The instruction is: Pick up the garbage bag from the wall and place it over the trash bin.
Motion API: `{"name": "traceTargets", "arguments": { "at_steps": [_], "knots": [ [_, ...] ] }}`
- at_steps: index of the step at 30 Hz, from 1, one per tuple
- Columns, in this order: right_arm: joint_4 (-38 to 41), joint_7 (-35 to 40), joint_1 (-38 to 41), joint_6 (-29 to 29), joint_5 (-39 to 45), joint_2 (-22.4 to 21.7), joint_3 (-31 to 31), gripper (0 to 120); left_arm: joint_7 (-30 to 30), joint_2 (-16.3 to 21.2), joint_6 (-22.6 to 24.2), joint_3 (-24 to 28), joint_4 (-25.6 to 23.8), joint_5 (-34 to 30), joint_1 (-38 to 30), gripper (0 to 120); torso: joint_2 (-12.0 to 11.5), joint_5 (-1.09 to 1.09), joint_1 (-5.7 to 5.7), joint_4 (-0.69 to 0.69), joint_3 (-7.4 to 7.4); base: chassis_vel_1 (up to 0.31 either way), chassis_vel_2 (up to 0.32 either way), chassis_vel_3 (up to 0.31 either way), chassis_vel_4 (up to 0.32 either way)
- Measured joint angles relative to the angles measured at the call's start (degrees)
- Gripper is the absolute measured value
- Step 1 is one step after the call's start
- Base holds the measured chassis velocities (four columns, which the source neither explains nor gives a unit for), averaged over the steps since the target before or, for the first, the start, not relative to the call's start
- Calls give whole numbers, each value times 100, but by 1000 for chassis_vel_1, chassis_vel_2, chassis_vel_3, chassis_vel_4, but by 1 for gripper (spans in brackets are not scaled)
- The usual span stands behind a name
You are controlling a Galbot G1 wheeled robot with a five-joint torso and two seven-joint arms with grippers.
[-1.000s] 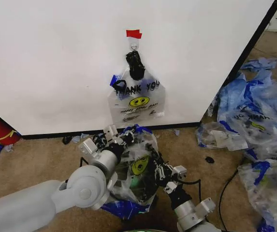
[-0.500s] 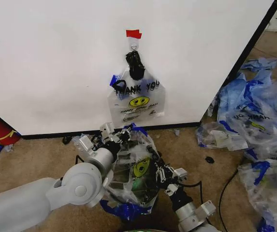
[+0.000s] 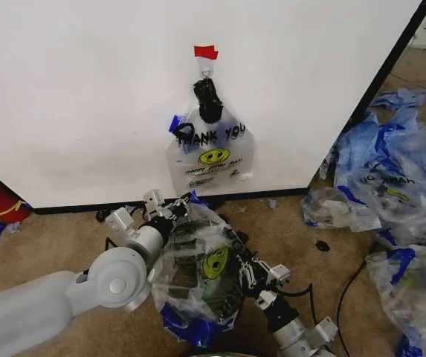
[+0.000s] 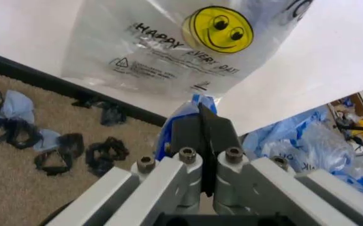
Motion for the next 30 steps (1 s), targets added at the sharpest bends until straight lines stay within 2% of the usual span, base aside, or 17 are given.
{"name": "traceTargets", "arguments": {
  "at_steps": [11,22,25,27,28,30],
  "knots": [
    [36,-384,7,276,160,-10,7,1,138,-111,-61,-12,246,-90,106,0,0,2,0,1,0,0,0,0,0],
    [46,-430,38,311,194,-8,14,1,168,-110,-51,11,258,-115,11,2,0,0,0,0,0,0,0,0,0],
    [25,-344,75,253,174,6,11,1,173,-54,-27,11,186,-104,-4,11,0,1,0,0,0,0,0,0,0],
    [17,-300,112,214,170,19,-4,1,165,-14,-17,9,122,-99,-14,23,0,0,0,0,0,0,0,0,0],
    [17,-300,112,214,170,19,-4,1,165,-14,-17,9,122,-99,-14,23,0,0,0,0,0,0,0,0,0],
    [2,-293,126,203,166,28,-10,1,164,22,-5,6,82,-96,-21,32,0,1,0,0,0,0,0,0,0]
  ]
}}
